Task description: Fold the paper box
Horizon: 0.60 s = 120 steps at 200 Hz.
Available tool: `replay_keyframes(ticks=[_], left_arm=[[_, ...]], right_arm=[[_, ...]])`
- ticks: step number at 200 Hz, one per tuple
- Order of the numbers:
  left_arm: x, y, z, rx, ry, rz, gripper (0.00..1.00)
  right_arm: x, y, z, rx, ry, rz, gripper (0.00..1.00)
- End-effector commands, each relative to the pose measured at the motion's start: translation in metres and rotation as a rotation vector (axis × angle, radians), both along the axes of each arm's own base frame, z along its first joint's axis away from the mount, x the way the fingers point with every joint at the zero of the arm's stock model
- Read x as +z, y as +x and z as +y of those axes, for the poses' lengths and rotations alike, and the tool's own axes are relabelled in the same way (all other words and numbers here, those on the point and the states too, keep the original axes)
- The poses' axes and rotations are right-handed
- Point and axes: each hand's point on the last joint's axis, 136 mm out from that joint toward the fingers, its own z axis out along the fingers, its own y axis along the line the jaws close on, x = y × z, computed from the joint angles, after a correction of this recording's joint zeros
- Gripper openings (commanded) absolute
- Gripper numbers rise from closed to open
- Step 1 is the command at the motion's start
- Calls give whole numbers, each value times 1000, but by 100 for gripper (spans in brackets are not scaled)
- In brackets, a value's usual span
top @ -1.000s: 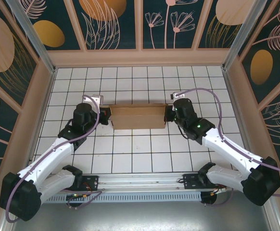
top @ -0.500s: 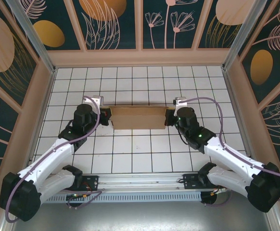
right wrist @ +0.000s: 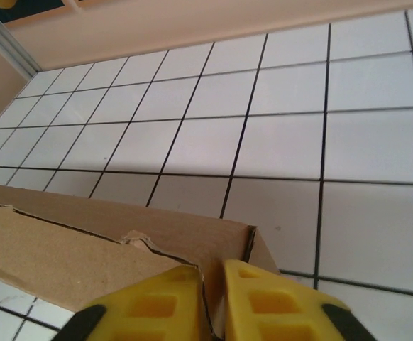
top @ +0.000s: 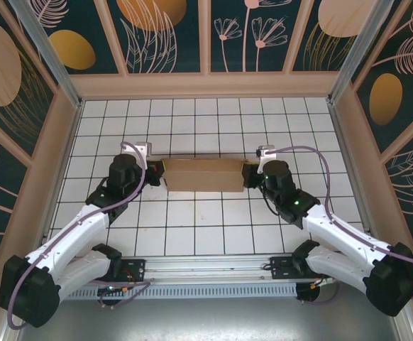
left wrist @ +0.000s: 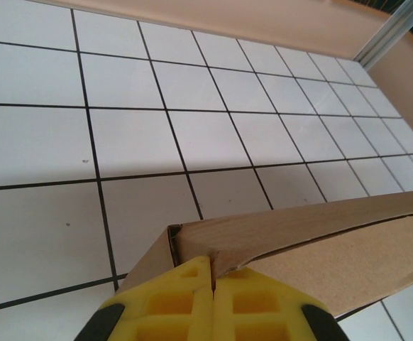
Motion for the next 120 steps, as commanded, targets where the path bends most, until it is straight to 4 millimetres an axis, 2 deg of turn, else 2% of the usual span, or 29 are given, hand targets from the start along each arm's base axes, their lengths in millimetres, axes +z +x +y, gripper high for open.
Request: replay_keyframes(ticks=[1, 18, 37, 46, 79, 97, 120], left_arm=[[-81, -42, 19, -28, 180, 292, 0], [-80, -41, 17, -48, 193, 286, 0], [-80, -40, 17, -56, 209, 288, 0], [-78, -39, 17, -56, 212, 281, 0], [-71, -36, 16, -59, 211, 262, 0], [-71, -37, 16, -63, 216, 259, 0], [-69, -38, 16, -68, 212, 249, 0]], right_arm=[[-2, -10, 9, 83, -10, 65, 23], [14, -10, 15, 128, 8, 41, 30], [31, -11, 20, 180, 29, 23, 46], [38, -11, 20, 194, 34, 17, 49], [61, -12, 17, 233, 129, 11, 54], [67, 0, 2, 162, 206, 41, 54], [72, 13, -3, 91, 295, 99, 51]])
